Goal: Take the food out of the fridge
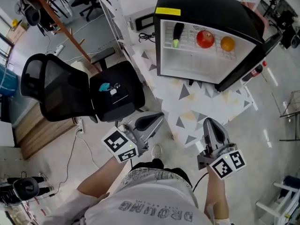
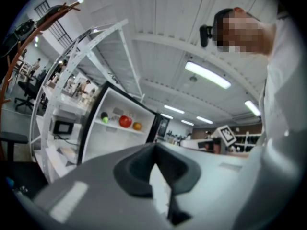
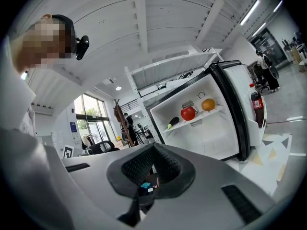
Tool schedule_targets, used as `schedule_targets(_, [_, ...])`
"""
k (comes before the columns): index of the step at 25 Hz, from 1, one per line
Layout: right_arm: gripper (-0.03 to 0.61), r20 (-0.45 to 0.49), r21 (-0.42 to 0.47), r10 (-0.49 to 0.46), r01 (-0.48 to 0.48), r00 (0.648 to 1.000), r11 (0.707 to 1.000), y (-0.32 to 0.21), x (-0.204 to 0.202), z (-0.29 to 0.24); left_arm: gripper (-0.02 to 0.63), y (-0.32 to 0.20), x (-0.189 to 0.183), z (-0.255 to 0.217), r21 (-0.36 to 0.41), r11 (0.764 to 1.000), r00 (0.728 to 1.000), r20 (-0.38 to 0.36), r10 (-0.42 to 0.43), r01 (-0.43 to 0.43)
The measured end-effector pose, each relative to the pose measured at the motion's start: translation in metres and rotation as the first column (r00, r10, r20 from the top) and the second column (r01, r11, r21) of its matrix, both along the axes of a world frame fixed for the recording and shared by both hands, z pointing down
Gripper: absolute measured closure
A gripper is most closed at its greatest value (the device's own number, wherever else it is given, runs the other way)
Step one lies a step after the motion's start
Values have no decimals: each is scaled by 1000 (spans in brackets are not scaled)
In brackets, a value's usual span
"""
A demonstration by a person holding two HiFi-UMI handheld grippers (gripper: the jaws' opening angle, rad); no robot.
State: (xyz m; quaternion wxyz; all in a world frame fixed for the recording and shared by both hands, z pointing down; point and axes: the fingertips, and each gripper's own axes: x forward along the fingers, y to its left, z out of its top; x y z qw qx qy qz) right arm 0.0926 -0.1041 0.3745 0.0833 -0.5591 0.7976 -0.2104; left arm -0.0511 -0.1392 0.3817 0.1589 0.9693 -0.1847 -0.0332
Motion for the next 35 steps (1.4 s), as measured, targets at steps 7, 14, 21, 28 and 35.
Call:
schedule_targets(7, [586, -39, 11, 8, -8, 999, 1000, -19, -5, -3, 607, -12, -6, -2, 3, 1000, 1000, -10, 12, -12])
schedule_targets(14, [586, -86, 41, 17, -13, 996, 999, -41, 3, -13, 607, -22, -1, -6, 14, 1000, 1000, -12, 14, -14])
schedule_targets(21, [586, -127, 75, 49, -40, 991, 996, -70, 29, -14, 607, -36, 8, -3, 24, 1000, 1000, -3, -13, 13])
schedule_targets(28, [585, -169, 108, 122, -105, 978, 989, -103, 73, -23, 607, -46, 28, -6, 25, 999, 999, 19, -39, 38])
schedule_targets(35, [585, -192, 131, 180, -157, 965, 979, -138, 112, -25, 607, -53, 46, -7, 19, 997, 997, 41, -71, 70])
